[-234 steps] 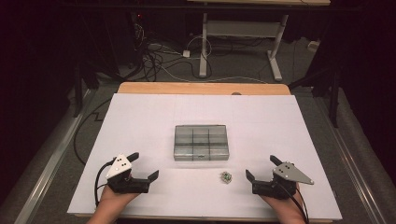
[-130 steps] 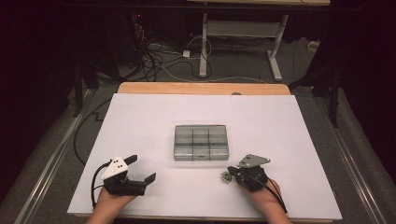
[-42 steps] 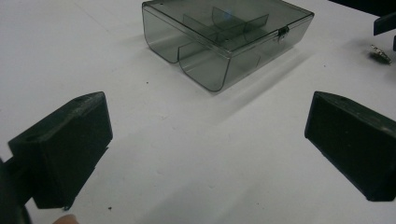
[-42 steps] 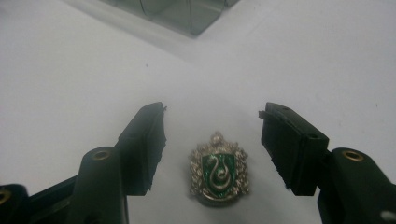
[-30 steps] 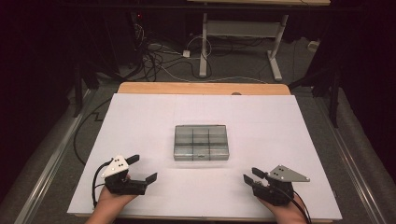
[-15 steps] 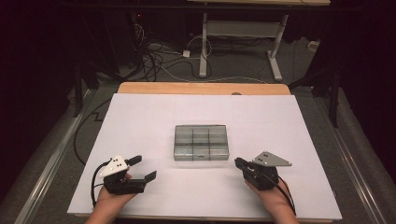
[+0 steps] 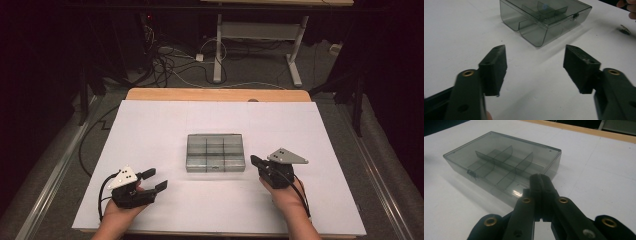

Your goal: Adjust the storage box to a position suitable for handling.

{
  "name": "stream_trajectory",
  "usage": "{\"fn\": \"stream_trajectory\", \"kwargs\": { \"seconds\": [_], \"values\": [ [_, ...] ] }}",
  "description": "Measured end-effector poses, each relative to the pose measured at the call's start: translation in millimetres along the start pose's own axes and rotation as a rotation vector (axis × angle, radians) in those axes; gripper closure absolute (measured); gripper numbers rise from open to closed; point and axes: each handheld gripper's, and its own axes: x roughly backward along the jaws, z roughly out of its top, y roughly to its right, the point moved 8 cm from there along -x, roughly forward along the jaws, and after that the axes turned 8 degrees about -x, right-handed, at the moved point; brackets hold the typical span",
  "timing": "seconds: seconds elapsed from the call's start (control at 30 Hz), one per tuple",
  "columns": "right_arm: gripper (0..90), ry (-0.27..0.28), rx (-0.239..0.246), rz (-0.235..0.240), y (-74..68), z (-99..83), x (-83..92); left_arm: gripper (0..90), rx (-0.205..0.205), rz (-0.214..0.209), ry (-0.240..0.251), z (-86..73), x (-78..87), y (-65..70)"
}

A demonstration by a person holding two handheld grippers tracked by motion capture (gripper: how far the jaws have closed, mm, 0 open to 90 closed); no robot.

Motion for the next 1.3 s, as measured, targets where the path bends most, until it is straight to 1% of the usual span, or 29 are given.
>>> {"fn": "stream_trajectory", "kwargs": {
  "seconds": [0.07,0.17,0.2,0.23,0.27,0.37,0.4,0.43,0.5,0.53,0.57,0.77,0.93,1.0,1.07,1.17,1.3],
  "values": [
    [90.0,0.010,-0.004,0.004,2.9,1.0,0.2,41.8,0.013,0.021,-0.002,0.3,-1.5,-0.5],
    [90.0,0.021,-0.023,0.012,6.0,0.0,1.9,50.4,0.020,0.023,-0.009,-0.6,-2.9,0.0],
    [90.0,0.017,-0.025,0.014,6.8,-1.2,2.4,53.0,0.024,0.019,-0.012,-1.0,-3.5,0.2],
    [90.0,0.015,-0.025,0.018,8.2,-3.5,3.7,58.6,0.029,0.016,-0.015,-1.5,-4.4,0.5],
    [90.0,0.015,-0.025,0.018,8.2,-3.5,3.7,58.6,0.029,0.014,-0.021,-2.1,-5.0,0.6],
    [90.0,0.010,-0.029,0.022,10.2,-6.5,5.2,67.1,0.039,-0.001,-0.025,-2.0,-6.2,1.6],
    [90.0,0.007,-0.029,0.023,11.0,-7.8,5.6,70.6,0.042,-0.009,-0.021,-1.5,-6.3,2.2],
    [90.0,-0.003,-0.030,0.029,11.4,-11.0,5.5,76.9,0.048,-0.019,-0.018,-0.7,-6.1,2.7],
    [90.0,-0.015,-0.022,0.032,11.0,-14.2,5.2,84.0,0.071,-0.034,-0.005,2.0,-5.7,2.9],
    [90.0,-0.015,-0.022,0.032,11.0,-14.2,5.2,84.0,0.074,-0.031,-0.003,2.7,-5.6,2.6],
    [90.0,-0.020,-0.020,0.030,10.5,-15.5,5.4,87.3,0.073,-0.024,-0.006,3.0,-5.7,2.1],
    [90.0,-0.021,-0.013,0.033,9.0,-16.9,7.3,87.8,0.098,-0.007,-0.025,4.6,-7.0,-3.1],
    [90.0,-0.030,0.004,0.036,8.1,-18.3,8.9,87.8,0.109,-0.006,-0.043,13.2,-12.1,-8.5],
    [90.0,-0.035,0.005,0.032,8.4,-19.5,9.2,87.8,0.117,0.004,-0.044,18.3,-16.4,-13.7],
    [90.0,-0.035,0.008,0.034,8.3,-19.9,9.4,87.8,0.135,0.000,-0.041,23.0,-21.1,-19.2],
    [90.0,-0.036,0.015,0.037,8.2,-20.4,9.4,87.8,0.147,0.020,-0.048,25.6,-29.7,-28.6],
    [90.0,-0.042,0.019,0.042,8.0,-21.9,9.0,87.8,0.143,0.036,-0.058,25.9,-40.5,-40.6]
  ]
}}
